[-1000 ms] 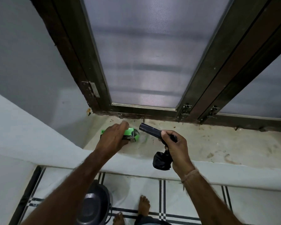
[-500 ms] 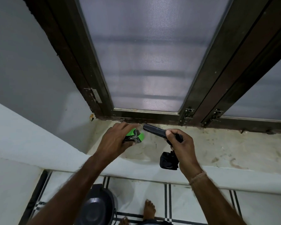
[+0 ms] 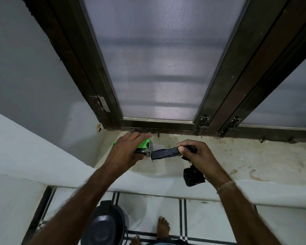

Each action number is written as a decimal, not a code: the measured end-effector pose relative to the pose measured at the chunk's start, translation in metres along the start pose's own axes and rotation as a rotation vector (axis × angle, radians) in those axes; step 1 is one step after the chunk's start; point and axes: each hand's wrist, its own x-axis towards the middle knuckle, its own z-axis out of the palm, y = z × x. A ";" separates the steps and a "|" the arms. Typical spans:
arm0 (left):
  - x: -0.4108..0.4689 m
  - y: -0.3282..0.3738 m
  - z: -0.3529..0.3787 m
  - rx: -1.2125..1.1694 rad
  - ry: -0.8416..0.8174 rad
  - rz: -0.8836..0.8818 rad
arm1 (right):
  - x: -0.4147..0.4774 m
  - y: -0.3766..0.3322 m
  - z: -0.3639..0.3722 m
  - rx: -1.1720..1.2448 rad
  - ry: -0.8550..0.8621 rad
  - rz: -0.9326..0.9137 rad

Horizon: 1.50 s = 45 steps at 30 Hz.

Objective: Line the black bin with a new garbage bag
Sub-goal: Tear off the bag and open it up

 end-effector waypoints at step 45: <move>-0.024 -0.016 0.016 -0.159 0.045 -0.036 | -0.002 -0.002 0.081 0.282 0.046 0.005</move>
